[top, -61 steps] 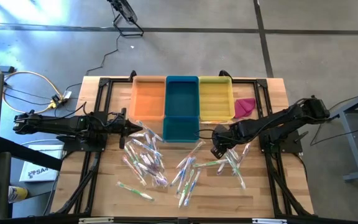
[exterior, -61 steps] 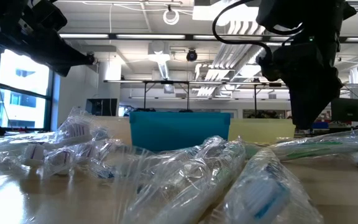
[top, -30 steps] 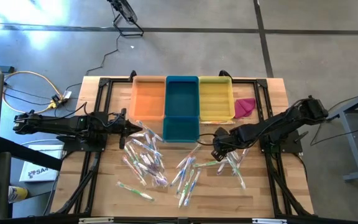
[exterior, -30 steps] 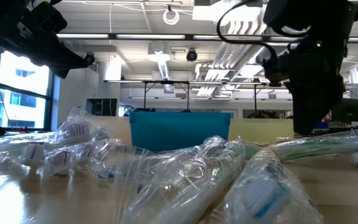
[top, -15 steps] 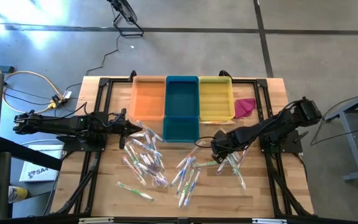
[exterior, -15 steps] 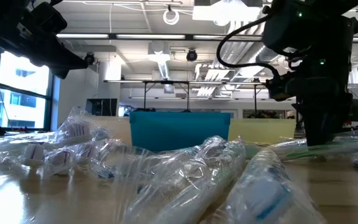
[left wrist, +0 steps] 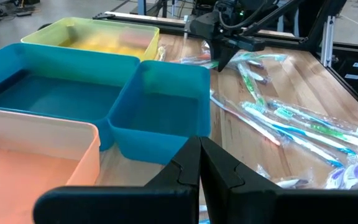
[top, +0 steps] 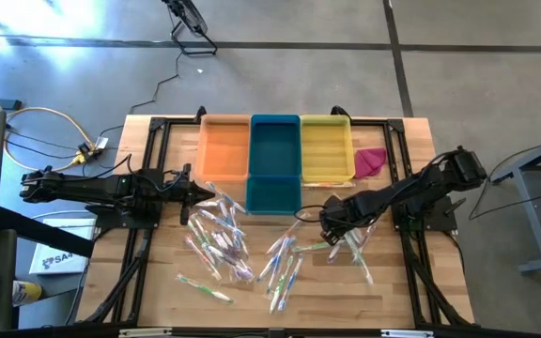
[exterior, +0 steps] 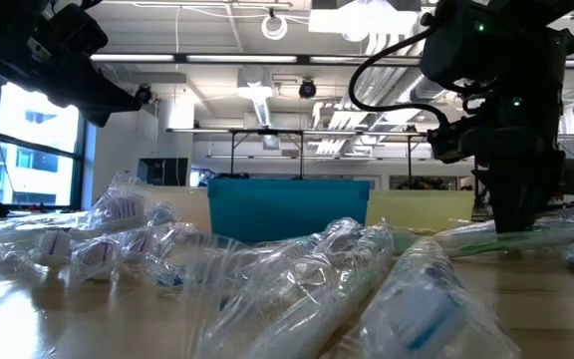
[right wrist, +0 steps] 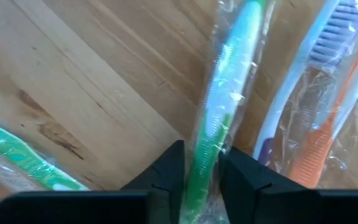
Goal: Pick & Place Toothbrushes
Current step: Put the green toothbrush into the top blue bin
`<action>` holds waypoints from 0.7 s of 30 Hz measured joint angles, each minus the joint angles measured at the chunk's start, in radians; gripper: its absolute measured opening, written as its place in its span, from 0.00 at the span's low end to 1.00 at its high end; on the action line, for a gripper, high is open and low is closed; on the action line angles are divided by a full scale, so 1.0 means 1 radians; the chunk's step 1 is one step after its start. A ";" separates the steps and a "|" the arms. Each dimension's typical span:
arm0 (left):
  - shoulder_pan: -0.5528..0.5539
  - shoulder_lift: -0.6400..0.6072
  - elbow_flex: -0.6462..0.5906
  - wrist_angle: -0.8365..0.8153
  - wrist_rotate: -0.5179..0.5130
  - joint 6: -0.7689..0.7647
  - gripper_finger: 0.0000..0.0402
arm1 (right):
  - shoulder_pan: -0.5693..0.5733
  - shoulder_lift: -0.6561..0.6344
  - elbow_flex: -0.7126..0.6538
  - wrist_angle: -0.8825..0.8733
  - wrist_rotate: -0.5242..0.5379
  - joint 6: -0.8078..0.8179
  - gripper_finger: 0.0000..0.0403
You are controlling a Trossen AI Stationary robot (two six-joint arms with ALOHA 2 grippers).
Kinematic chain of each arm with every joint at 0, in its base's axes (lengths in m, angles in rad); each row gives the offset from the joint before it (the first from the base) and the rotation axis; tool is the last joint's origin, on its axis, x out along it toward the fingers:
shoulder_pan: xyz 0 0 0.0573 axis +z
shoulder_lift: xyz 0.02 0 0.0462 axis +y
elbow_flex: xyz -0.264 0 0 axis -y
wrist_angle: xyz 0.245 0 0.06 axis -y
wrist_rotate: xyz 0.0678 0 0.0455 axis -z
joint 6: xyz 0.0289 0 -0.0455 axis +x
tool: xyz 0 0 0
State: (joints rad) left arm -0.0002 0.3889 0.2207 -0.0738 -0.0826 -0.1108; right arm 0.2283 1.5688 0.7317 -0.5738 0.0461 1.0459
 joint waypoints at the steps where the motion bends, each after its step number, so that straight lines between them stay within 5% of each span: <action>1: 0.000 0.000 0.000 0.000 0.000 0.000 0.00 | 0.000 0.000 0.000 -0.001 0.000 0.002 0.13; 5: 0.000 0.000 0.000 0.000 0.000 0.000 0.00 | 0.000 0.000 -0.001 0.001 0.000 0.003 0.04; 21: 0.000 0.000 0.000 0.003 0.000 0.000 0.00 | -0.031 -0.073 -0.002 0.051 -0.147 -0.013 0.03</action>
State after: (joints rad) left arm -0.0002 0.3888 0.2207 -0.0707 -0.0826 -0.1108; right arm 0.1970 1.4957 0.7296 -0.5229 -0.1012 1.0333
